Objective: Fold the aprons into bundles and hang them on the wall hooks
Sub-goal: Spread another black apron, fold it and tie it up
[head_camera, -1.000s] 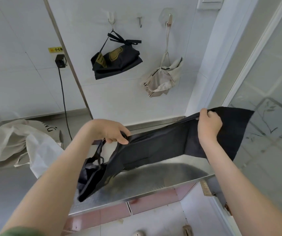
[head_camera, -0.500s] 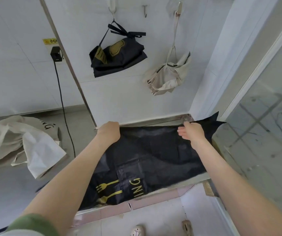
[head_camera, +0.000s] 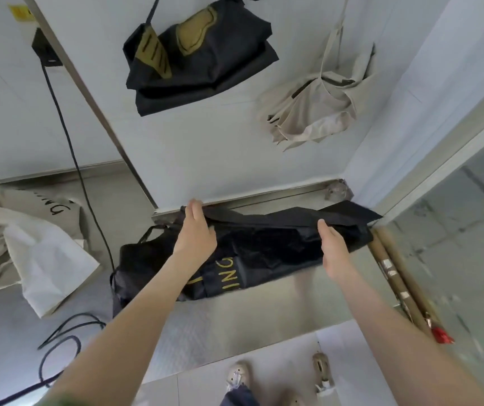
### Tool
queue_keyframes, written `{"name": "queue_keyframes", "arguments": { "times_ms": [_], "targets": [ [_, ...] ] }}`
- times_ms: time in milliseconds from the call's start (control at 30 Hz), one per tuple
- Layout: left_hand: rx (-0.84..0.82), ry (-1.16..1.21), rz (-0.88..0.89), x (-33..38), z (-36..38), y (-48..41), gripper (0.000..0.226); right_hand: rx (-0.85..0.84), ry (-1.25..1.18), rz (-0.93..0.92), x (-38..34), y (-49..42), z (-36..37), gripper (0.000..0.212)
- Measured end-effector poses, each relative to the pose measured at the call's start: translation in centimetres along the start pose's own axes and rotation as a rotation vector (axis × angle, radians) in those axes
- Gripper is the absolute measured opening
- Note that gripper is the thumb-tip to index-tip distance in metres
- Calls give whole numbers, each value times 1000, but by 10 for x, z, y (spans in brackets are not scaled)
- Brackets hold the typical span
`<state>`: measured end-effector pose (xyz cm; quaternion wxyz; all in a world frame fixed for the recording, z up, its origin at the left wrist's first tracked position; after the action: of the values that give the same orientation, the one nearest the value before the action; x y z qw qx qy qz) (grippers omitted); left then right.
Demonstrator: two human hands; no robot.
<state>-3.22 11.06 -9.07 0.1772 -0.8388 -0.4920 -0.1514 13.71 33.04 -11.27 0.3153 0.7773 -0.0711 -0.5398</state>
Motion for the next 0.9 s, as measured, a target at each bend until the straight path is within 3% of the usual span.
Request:
{"name": "queue_keyframes", "arguments": {
  "times_ms": [67, 133, 267, 333, 400, 533, 600, 667, 767, 900],
  "targets": [
    [-19, 82, 96, -11, 13, 12, 78, -58, 65, -21, 13, -3, 1, 33],
    [-65, -4, 217, -24, 35, 28, 92, -165, 163, -122, 27, -9, 7, 47],
    [-109, -235, 420, -39, 60, 57, 107, -355, 659, -499, 43, -5, 28, 73],
    [-120, -294, 451, -52, 69, 63, 103, -450, 939, -631, 57, -5, 44, 74],
    [-156, -314, 392, -66, 75, 69, 96, -441, 1152, -681, 71, -4, 53, 68],
    [-247, -237, 193, -82, 76, 72, 71, -334, 1341, -670, 89, 1, 42, 63],
    [-258, -121, 177, -83, 68, 72, 61, -314, 1381, -643, 96, 3, 30, 63],
    [-178, -4, 232, -83, 55, 75, 47, -280, 1387, -599, 101, 6, 16, 63],
    [167, 25, 211, -90, 41, 84, 35, -205, 1409, -564, 103, 10, 6, 63],
    [520, -25, -274, -115, 17, 96, 30, -69, 1488, -735, 87, 26, 25, 61]
  ]
}}
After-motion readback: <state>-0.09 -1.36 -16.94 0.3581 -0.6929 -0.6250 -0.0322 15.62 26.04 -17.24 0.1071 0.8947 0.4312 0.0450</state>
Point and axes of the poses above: each hand's wrist, its own y-axis away from the middle knuckle, its own z-axis out of the palm, x = y × z, the point moved 1 cm from there along -y, towards the middle knuckle, and after that the axes turned 15 degrees about x, right-handed, at the moved point
